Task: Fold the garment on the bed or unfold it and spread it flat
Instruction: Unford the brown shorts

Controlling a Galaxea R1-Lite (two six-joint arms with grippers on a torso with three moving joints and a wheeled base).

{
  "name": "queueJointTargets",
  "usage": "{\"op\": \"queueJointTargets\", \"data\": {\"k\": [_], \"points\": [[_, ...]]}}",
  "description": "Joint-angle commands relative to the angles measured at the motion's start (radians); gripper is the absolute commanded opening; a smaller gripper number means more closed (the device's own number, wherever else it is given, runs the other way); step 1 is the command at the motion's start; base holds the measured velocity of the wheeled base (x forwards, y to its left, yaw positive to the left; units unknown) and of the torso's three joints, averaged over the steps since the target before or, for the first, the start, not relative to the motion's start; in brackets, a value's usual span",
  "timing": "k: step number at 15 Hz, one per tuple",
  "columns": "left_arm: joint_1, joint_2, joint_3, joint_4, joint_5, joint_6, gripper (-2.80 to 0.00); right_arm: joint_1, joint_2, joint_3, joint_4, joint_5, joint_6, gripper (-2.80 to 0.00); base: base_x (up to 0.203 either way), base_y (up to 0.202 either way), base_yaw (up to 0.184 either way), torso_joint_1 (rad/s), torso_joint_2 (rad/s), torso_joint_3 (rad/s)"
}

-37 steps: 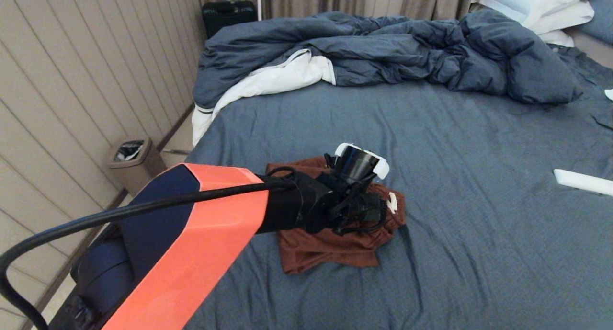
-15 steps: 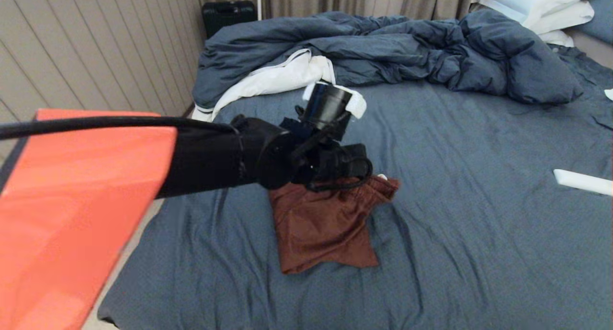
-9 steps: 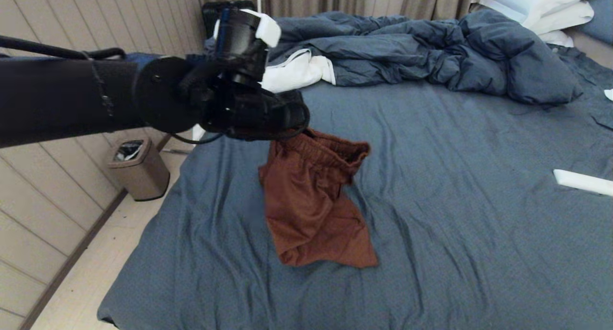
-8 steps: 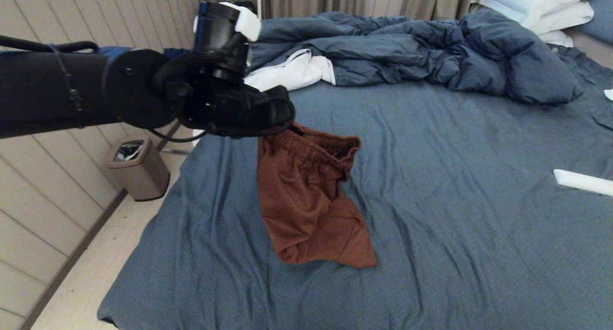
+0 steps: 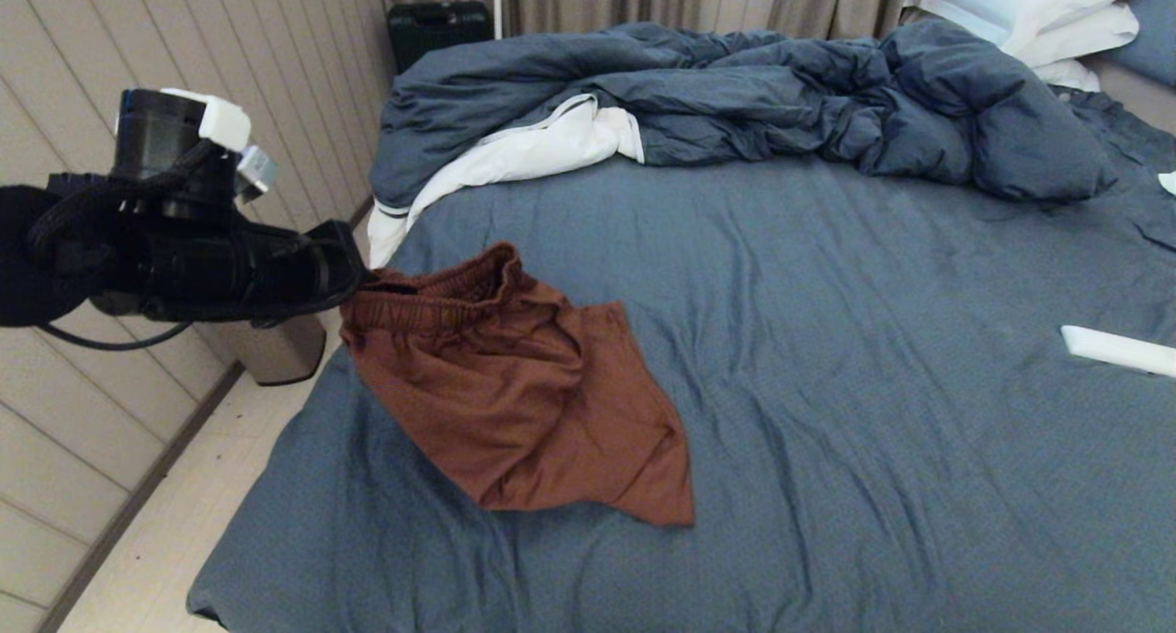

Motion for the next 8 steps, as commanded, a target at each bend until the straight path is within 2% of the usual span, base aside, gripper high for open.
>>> {"op": "queueJointTargets", "data": {"k": [1,4,5,8], "points": [[0.04,-0.06,0.197,-0.12,-0.013,-0.004,-2.8,0.0,0.002,0.0,0.0,0.0,-0.001,-2.8,0.0,0.0,0.0,0.0,0.0,0.0],[0.053,-0.067,0.381,-0.339,-0.024,-0.006,-2.8,0.0,0.002,0.002,-0.001,0.0,-0.001,-2.8,0.0,0.0,0.0,0.0,0.0,0.0],[0.054,-0.062,0.406,-0.379,-0.026,-0.009,0.0,0.0,0.002,0.002,-0.001,0.0,-0.001,-2.8,0.0,0.0,0.0,0.0,0.0,0.0],[0.059,-0.067,0.406,-0.378,-0.025,-0.012,0.0,0.0,0.002,0.002,-0.001,0.0,-0.001,-2.8,0.0,0.0,0.0,0.0,0.0,0.0]]}}
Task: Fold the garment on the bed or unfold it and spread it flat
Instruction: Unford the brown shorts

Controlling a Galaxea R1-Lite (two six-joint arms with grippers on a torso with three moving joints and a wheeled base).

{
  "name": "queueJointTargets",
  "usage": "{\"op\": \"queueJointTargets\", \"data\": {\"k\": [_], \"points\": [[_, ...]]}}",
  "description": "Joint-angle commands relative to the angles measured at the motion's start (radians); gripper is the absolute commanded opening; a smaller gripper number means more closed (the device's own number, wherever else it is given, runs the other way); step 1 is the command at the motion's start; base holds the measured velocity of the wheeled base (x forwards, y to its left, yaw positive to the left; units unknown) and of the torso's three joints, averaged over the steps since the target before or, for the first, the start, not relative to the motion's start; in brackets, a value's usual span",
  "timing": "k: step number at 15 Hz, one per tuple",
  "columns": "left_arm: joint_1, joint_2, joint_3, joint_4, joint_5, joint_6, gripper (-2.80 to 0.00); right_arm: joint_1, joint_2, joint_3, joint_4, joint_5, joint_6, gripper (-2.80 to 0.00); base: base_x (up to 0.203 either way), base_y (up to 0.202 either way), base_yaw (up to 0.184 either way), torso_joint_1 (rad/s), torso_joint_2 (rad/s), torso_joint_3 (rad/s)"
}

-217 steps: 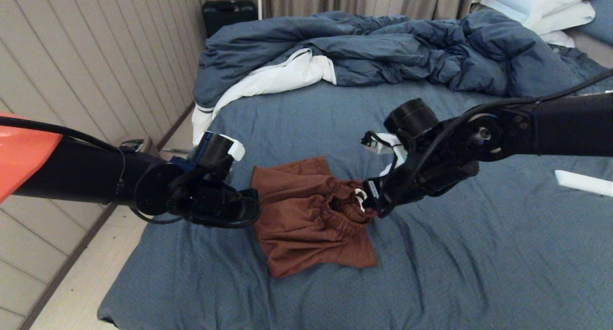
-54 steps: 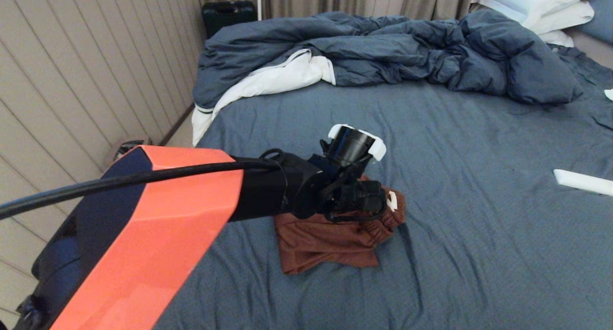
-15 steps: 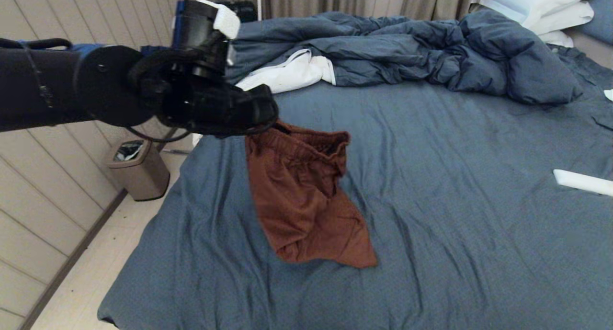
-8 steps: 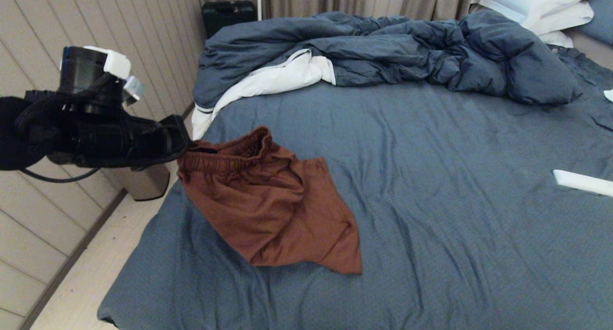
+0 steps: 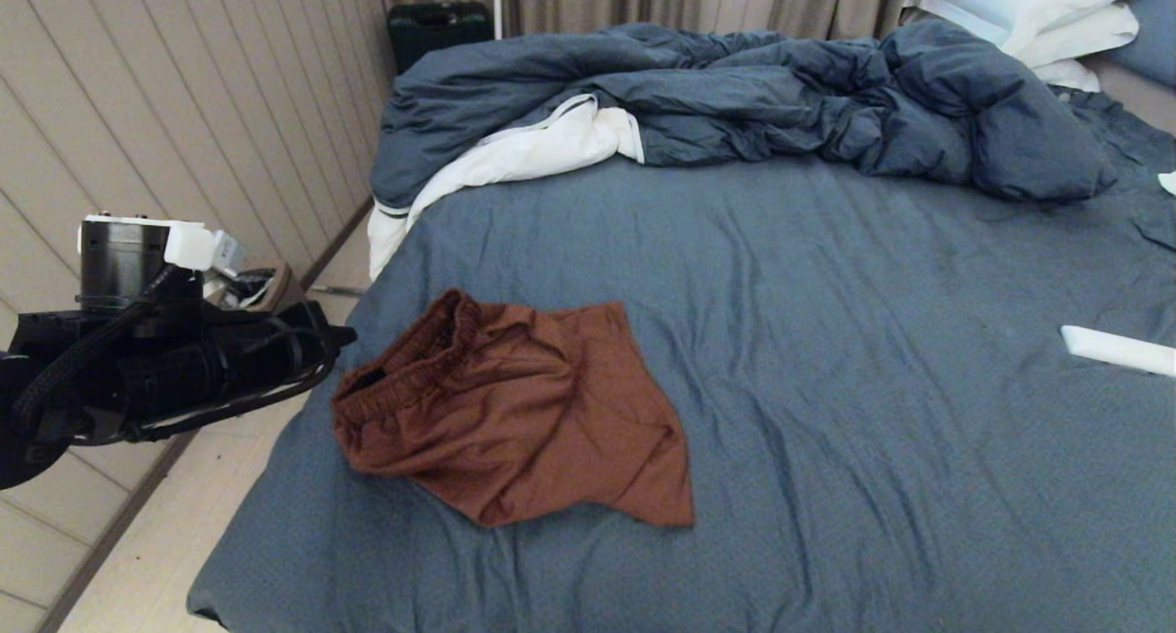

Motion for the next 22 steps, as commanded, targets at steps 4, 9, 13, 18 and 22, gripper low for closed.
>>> {"op": "queueJointTargets", "data": {"k": [4,9,13,18,22], "points": [[0.019,-0.057,-0.021,0.009,0.0,-0.001,0.0,0.0,0.002,0.0,0.001,0.0,-0.001,-2.8,0.0,0.0,0.0,0.0,0.0,0.0],[-0.067,0.009,-0.168,0.09,0.0,0.012,0.0,0.0,0.002,0.0,0.001,0.0,-0.001,-2.8,0.0,0.0,0.0,0.0,0.0,0.0],[-0.166,0.138,-0.248,0.132,0.001,0.057,0.0,0.0,0.002,0.0,0.001,0.0,-0.001,-2.8,0.0,0.0,0.0,0.0,0.0,0.0],[-0.183,0.31,-0.332,0.124,0.003,0.09,-2.8,0.0,0.002,0.0,0.001,0.0,-0.001,-2.8,0.0,0.0,0.0,0.0,0.0,0.0],[-0.183,0.35,-0.374,0.122,0.003,0.098,-2.8,0.0,0.002,0.0,0.001,0.0,-0.001,-2.8,0.0,0.0,0.0,0.0,0.0,0.0]]}}
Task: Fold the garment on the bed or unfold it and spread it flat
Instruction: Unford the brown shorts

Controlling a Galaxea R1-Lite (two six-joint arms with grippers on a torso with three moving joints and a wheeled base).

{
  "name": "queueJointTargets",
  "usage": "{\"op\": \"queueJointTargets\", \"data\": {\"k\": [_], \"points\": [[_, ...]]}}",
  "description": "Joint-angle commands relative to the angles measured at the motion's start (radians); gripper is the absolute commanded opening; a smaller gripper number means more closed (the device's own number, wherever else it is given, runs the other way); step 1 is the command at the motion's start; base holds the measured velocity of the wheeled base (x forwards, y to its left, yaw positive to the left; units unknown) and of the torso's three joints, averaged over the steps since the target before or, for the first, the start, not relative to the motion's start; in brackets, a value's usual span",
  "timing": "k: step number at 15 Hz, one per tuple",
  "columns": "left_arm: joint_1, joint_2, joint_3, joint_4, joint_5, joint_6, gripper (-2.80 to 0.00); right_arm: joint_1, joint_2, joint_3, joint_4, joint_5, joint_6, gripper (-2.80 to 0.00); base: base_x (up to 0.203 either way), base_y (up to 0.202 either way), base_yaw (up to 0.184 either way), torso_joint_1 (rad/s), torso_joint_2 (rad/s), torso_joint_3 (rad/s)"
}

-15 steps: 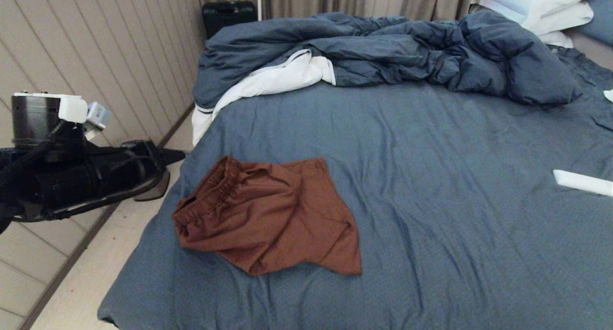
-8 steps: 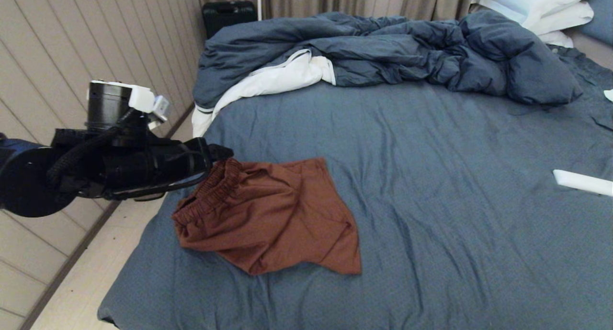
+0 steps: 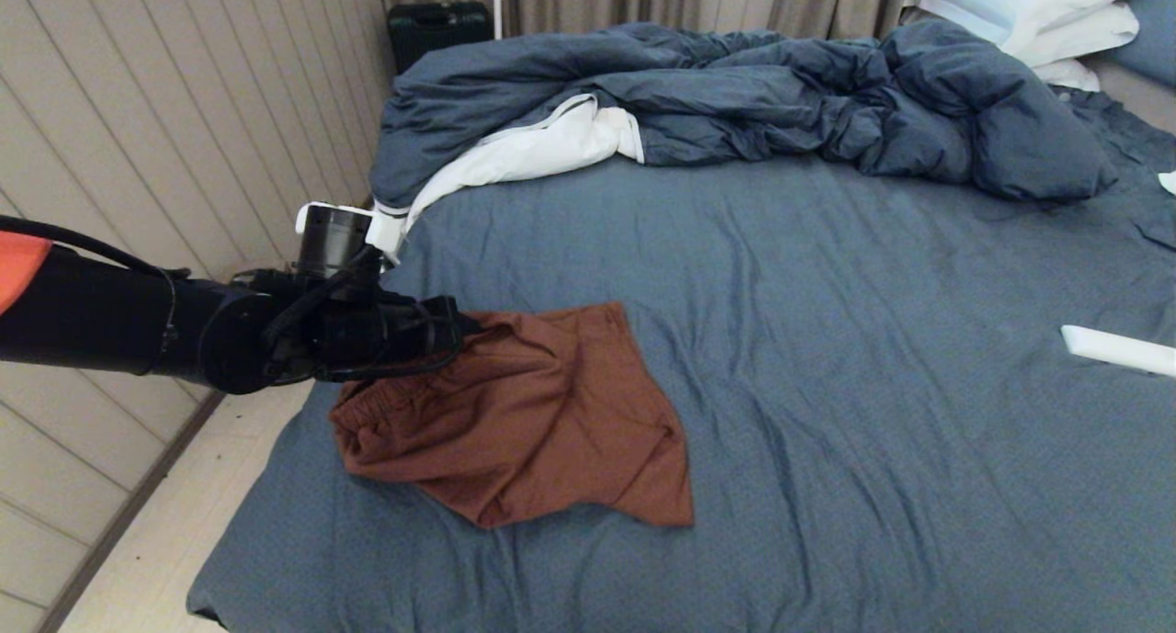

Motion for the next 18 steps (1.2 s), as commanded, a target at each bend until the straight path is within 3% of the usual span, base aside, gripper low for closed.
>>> {"op": "queueJointTargets", "data": {"k": [1,12,15,18], "points": [[-0.001,0.045,-0.018,-0.002,-0.001,-0.005,-2.8,0.0,0.002,0.0,0.0,0.0,-0.001,-2.8,0.0,0.0,0.0,0.0,0.0,0.0],[0.046,-0.102,-0.009,-0.025,-0.001,-0.007,-2.8,0.0,0.002,-0.006,0.012,0.003,-0.002,-2.8,0.0,0.0,0.0,0.0,0.0,0.0],[0.081,-0.123,0.035,-0.026,-0.002,-0.009,-2.8,0.0,0.001,-0.07,0.123,0.003,-0.002,-2.8,0.0,0.0,0.0,0.0,0.0,0.0],[0.104,-0.145,0.075,-0.028,0.0,-0.013,-2.8,0.0,0.003,-0.315,0.386,0.066,0.003,-2.8,0.0,0.0,0.0,0.0,0.0,0.0]]}}
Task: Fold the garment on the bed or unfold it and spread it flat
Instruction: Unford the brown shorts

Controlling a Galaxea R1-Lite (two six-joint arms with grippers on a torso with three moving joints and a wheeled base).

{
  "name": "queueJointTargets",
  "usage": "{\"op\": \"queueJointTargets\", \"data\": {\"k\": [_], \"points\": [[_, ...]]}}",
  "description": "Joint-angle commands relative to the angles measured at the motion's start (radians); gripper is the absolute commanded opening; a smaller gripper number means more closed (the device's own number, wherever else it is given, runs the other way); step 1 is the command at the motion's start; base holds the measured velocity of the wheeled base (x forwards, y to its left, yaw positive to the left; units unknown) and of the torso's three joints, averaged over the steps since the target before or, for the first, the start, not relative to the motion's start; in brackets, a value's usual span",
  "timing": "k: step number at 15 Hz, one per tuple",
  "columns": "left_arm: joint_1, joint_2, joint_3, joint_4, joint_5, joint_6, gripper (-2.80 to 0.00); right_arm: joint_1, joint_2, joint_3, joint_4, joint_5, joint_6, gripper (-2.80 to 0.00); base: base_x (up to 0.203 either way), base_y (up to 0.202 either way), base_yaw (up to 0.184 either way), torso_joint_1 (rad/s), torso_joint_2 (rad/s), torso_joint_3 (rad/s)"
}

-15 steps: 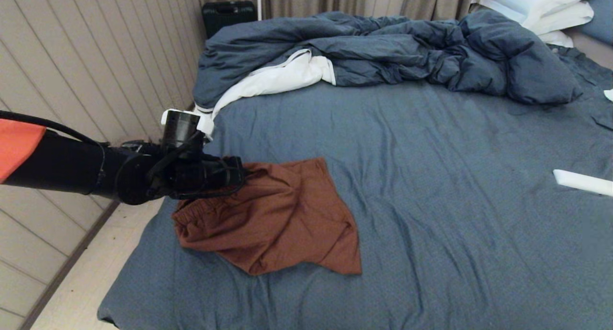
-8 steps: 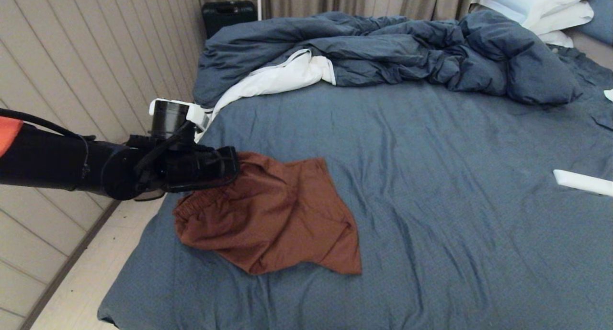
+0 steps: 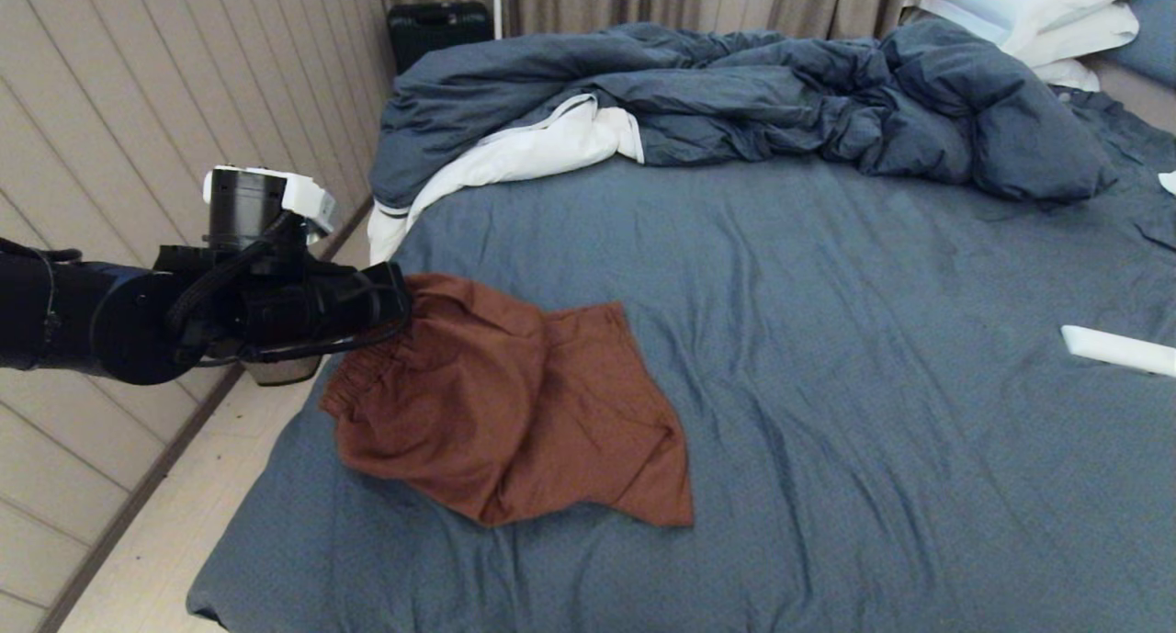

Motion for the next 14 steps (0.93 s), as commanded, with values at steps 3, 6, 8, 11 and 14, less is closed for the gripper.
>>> {"op": "queueJointTargets", "data": {"k": [3,6,8,11,14], "points": [[0.028,-0.039,0.064,-0.007,-0.001,-0.006,-2.8,0.003,0.172,-0.255,0.159,0.101,0.026,-2.8,0.0,0.0,0.0,0.0,0.0,0.0],[0.028,-0.039,0.11,-0.063,0.007,-0.01,-2.8,0.015,0.568,-0.385,0.045,0.122,0.063,-2.8,0.0,0.0,0.0,0.0,0.0,0.0],[0.028,-0.036,0.13,-0.1,0.01,-0.01,-2.8,0.02,0.85,-0.513,-0.017,0.132,0.076,-2.8,0.0,0.0,0.0,0.0,0.0,0.0],[0.028,-0.033,0.131,-0.105,0.009,-0.011,-2.8,0.043,1.257,-0.79,-0.069,0.139,0.092,-2.8,0.0,0.0,0.0,0.0,0.0,0.0],[0.028,-0.035,0.137,-0.105,0.008,-0.014,-2.8,0.127,1.589,-1.075,-0.094,0.139,0.103,-2.8,0.0,0.0,0.0,0.0,0.0,0.0]]}}
